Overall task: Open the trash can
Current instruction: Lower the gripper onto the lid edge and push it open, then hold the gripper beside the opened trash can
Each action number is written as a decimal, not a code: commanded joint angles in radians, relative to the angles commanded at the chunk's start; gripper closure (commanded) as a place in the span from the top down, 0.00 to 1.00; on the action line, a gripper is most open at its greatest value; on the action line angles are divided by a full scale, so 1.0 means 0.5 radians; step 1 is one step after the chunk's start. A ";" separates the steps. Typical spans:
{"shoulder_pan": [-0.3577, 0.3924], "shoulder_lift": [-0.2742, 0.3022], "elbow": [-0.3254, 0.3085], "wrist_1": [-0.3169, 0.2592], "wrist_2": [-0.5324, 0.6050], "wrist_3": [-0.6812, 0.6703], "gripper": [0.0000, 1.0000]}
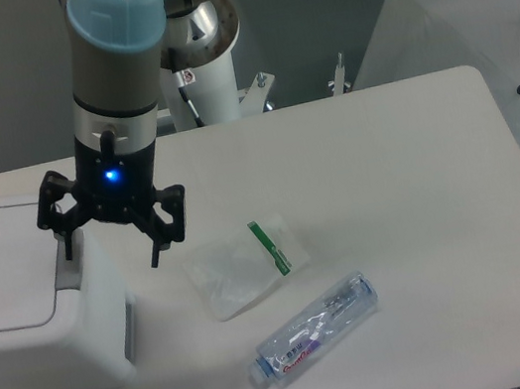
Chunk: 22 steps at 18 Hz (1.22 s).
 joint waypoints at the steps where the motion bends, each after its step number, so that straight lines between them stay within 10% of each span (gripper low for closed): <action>1: 0.000 0.000 0.000 0.003 0.003 -0.003 1.00; 22: 0.052 -0.022 0.058 0.049 0.012 0.027 1.00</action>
